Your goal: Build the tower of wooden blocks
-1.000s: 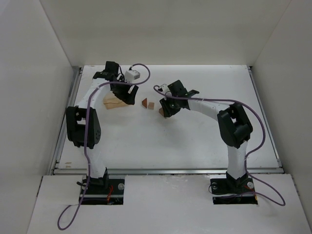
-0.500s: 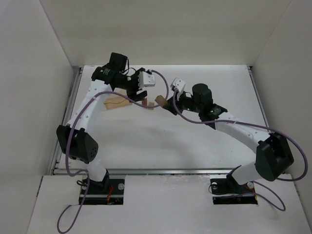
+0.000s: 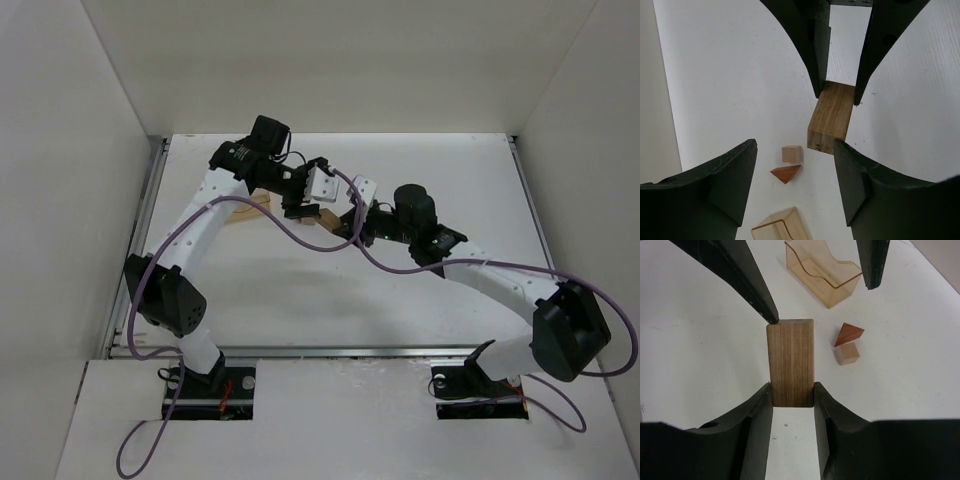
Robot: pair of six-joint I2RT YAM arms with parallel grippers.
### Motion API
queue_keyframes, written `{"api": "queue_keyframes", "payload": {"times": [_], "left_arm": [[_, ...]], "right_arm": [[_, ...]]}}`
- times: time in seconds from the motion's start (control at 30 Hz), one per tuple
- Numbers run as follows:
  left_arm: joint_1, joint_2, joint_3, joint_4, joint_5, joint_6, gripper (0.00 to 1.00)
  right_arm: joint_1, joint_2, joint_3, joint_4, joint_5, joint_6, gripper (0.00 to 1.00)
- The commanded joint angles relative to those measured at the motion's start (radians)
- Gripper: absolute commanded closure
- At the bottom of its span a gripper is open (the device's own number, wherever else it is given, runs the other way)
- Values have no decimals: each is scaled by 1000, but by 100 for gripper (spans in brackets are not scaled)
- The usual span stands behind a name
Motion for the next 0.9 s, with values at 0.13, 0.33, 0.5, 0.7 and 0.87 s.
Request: {"api": "queue_keyframes", "payload": {"times": [0.13, 0.33, 0.5, 0.7, 0.87], "left_arm": [[-26, 22, -25, -108, 25, 71, 42], [-37, 22, -25, -149, 34, 98, 38], [-46, 22, -25, -109, 45, 21, 38], [-55, 22, -6, -73, 54, -33, 51], [-55, 22, -6, -82, 54, -43, 68]], "right_arm": [[20, -70, 4, 126, 9, -13, 100], [20, -70, 4, 126, 50, -13, 100], [20, -70, 4, 145, 50, -13, 100], [29, -60, 15, 145, 59, -13, 100], [29, -51, 15, 145, 59, -13, 100]]}}
